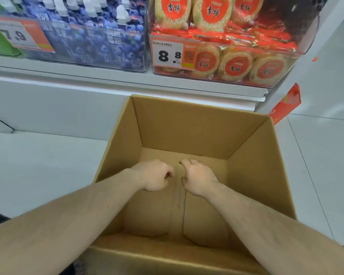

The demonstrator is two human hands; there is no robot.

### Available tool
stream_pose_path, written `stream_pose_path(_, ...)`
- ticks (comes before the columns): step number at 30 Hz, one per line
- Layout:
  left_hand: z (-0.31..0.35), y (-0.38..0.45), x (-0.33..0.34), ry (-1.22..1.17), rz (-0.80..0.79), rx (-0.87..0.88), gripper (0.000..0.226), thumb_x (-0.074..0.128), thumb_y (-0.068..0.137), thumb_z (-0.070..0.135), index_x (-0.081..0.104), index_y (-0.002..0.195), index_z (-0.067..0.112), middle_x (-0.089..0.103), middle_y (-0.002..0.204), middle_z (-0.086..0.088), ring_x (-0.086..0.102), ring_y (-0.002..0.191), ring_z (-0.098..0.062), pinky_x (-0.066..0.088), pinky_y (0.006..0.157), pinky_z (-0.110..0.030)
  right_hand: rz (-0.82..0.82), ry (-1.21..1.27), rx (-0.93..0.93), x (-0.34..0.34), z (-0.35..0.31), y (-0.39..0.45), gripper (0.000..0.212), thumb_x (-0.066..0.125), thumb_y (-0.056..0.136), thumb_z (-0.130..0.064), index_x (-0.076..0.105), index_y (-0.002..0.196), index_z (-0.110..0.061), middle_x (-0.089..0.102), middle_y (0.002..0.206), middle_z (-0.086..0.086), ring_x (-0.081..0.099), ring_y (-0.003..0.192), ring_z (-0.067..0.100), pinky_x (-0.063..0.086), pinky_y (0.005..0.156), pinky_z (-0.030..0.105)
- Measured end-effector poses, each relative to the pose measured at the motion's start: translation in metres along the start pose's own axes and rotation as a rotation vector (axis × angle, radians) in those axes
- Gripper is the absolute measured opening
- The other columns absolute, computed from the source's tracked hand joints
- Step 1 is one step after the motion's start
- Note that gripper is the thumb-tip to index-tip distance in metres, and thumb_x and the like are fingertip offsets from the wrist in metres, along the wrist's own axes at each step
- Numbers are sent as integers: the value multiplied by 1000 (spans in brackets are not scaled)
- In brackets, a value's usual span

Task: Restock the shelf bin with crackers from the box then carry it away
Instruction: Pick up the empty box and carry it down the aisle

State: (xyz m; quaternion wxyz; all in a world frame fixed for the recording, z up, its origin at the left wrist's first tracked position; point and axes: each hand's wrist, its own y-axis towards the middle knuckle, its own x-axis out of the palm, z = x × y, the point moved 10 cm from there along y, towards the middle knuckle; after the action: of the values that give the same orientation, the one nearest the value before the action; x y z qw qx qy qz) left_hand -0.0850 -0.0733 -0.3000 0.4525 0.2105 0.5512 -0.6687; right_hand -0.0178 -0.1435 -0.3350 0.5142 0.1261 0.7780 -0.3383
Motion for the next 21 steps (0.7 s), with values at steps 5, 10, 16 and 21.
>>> stream_pose_path(5,0,-23,16,-83,-61,-14,36,45,95,20,55,129,26,59,124,2,56,109,-18,50,89,-35,-125,127,38,11,-12,-17,57,51,93,-45,36,142,-19,47,140,12,47,126,33,43,101,43)
stream_pose_path(10,19,-85,30,-125,-187,-79,23,43,96,32,58,112,27,62,108,2,59,96,-19,49,76,-35,-234,335,177,-23,-22,-107,68,32,88,-72,36,141,-29,48,138,4,44,127,28,34,102,42)
stream_pose_path(16,71,-151,57,-113,-244,53,54,47,71,69,45,108,31,46,107,11,45,101,-13,42,83,-33,-385,38,191,-9,-38,-231,84,51,55,-84,46,116,-26,46,112,-2,46,103,24,38,88,40)
stream_pose_path(21,96,-155,64,155,-239,176,38,59,80,12,41,112,23,47,110,2,49,102,-20,37,70,-32,-150,-93,251,-2,-30,-248,51,80,33,0,57,75,-14,53,72,8,50,65,29,42,58,40)
